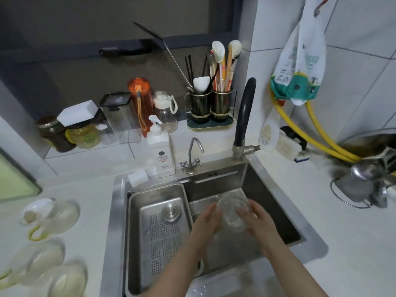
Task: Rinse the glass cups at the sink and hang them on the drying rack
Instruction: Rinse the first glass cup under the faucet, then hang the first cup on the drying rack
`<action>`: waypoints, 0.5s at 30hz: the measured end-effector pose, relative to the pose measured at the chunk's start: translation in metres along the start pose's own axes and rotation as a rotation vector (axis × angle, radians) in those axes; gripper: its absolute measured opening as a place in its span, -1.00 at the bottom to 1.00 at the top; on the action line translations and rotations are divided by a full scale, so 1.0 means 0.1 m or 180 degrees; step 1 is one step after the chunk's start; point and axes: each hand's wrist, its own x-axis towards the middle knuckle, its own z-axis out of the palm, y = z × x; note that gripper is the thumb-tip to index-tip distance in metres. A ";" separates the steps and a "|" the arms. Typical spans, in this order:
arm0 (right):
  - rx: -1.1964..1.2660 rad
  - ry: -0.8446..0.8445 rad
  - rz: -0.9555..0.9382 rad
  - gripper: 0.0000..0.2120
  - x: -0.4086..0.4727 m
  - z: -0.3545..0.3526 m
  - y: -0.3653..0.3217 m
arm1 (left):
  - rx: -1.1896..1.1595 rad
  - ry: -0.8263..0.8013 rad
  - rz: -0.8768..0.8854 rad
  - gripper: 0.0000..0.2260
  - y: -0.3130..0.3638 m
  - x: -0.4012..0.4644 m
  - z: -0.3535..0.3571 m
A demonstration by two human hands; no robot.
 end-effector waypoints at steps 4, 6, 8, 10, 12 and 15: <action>-0.0095 0.0045 -0.0035 -0.79 -0.09 0.02 -0.01 | 0.0014 -0.0099 -0.0076 -0.84 0.04 -0.10 0.01; -0.0171 0.0059 -0.0063 -0.80 -0.09 0.05 -0.01 | 0.0045 -0.0018 -0.0132 -0.84 0.10 -0.13 -0.01; -0.0283 0.0053 -0.0104 -0.86 -0.09 0.07 -0.01 | 0.0002 0.0099 -0.0212 -0.85 0.14 -0.16 -0.02; -0.0416 0.0020 -0.0205 -0.88 -0.10 0.08 -0.01 | 0.0150 0.0188 -0.0219 -0.78 0.18 -0.23 -0.01; -0.0582 -0.0049 -0.0300 -0.85 -0.10 0.07 -0.01 | 0.0280 0.0379 -0.0237 -0.58 0.18 -0.30 0.03; -0.0527 -0.0183 -0.0410 -0.77 -0.17 0.06 -0.12 | 0.0427 0.0700 -0.0146 -0.41 0.13 -0.37 0.12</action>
